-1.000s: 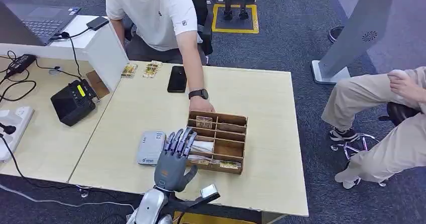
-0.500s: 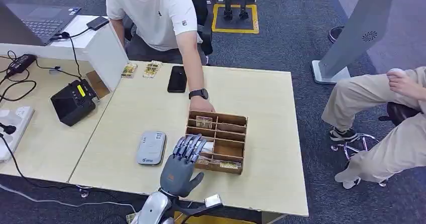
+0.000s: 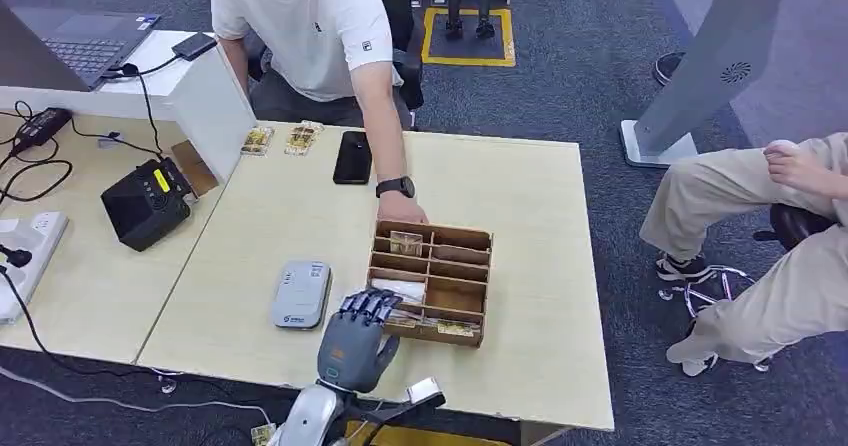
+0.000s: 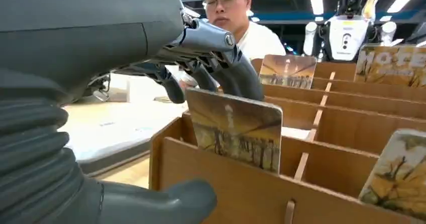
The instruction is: Pass the card to the sensor for recognition and then transmit it.
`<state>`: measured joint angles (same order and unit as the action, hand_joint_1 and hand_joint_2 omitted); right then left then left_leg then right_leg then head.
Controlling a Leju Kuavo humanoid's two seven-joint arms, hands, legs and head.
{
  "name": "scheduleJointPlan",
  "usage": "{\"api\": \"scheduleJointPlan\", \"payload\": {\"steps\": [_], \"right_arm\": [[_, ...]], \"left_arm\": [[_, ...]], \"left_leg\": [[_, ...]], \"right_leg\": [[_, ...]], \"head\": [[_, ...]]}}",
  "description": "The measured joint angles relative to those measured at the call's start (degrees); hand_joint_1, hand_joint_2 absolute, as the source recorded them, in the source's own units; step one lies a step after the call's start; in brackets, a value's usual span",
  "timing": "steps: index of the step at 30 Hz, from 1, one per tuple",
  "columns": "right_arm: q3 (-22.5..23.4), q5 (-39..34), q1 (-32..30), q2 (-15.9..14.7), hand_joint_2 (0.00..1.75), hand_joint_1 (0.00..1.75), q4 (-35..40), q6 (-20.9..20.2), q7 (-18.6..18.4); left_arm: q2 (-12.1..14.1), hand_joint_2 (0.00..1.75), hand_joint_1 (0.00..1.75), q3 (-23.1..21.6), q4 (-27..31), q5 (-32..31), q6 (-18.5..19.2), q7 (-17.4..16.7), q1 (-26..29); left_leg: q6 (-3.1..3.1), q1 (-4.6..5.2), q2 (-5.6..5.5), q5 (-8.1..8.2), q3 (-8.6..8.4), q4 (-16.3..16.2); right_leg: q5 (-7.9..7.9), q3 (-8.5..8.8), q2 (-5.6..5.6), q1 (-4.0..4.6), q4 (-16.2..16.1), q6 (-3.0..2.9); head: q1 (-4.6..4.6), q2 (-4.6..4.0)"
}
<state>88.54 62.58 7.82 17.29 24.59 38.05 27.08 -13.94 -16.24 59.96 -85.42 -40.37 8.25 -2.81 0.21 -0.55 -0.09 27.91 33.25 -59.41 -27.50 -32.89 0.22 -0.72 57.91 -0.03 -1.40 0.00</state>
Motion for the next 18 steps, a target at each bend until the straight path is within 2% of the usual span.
{"api": "scheduleJointPlan", "payload": {"steps": [3,4,5,6,7,12,18], "right_arm": [[0.00,-0.07,0.04,0.00,1.75,0.00,-0.24,0.00,0.22],[0.00,-0.13,0.07,0.00,1.75,0.00,-0.35,0.00,0.20],[0.00,-0.11,0.08,-0.02,1.75,0.00,-0.53,0.00,0.20],[0.00,-0.09,0.11,-0.02,1.75,0.00,-0.61,0.00,0.20],[0.00,-0.02,0.13,-0.02,1.75,0.00,-0.70,0.00,0.20],[0.00,-0.02,0.18,-0.07,1.75,0.00,-1.01,0.00,0.20],[0.00,0.04,0.19,-0.07,1.75,0.00,-1.03,0.00,0.24]], "left_arm": [[0.09,1.75,0.40,-1.05,-1.18,-0.02,0.00,-1.16,-0.37],[0.09,1.75,0.65,-1.32,-1.56,-0.02,0.00,-1.47,-0.46],[0.15,1.75,1.12,-1.60,-1.95,-0.02,0.00,-1.54,-0.59],[0.22,1.75,1.12,-1.97,-2.45,0.00,0.00,-1.54,-0.74],[0.24,1.75,1.75,-2.23,-2.86,0.02,0.00,-1.54,-0.94],[0.33,1.75,1.75,-2.98,-3.33,0.44,-0.04,-0.64,-2.24],[0.31,1.75,1.75,-3.04,-2.58,1.29,-0.04,2.62,-2.27]], "left_leg": [[0.00,0.00,0.00,0.00,0.00,0.00],[0.00,0.00,0.00,0.00,0.00,0.00],[0.00,0.00,0.00,0.00,0.00,0.00],[0.00,0.00,0.00,0.00,0.00,0.00],[0.00,0.00,0.00,0.00,0.00,0.00],[0.00,0.00,-0.02,0.00,-0.01,0.00],[0.00,0.00,-0.02,0.00,-0.03,0.00]], "right_leg": [[0.00,0.00,0.00,0.00,0.00,0.00],[0.00,0.00,0.00,0.00,0.00,0.00],[0.00,0.00,0.00,0.00,0.00,0.00],[0.00,0.00,0.00,0.00,0.00,0.00],[0.00,0.00,0.00,0.00,0.00,0.00],[0.00,0.05,-0.01,0.00,0.00,0.00],[0.00,0.08,-0.02,0.00,0.00,0.00]], "head": [[0.00,0.00],[-0.02,0.00],[-0.02,0.00],[0.00,0.00],[-0.02,0.00],[0.00,0.00],[0.00,0.00]]}}
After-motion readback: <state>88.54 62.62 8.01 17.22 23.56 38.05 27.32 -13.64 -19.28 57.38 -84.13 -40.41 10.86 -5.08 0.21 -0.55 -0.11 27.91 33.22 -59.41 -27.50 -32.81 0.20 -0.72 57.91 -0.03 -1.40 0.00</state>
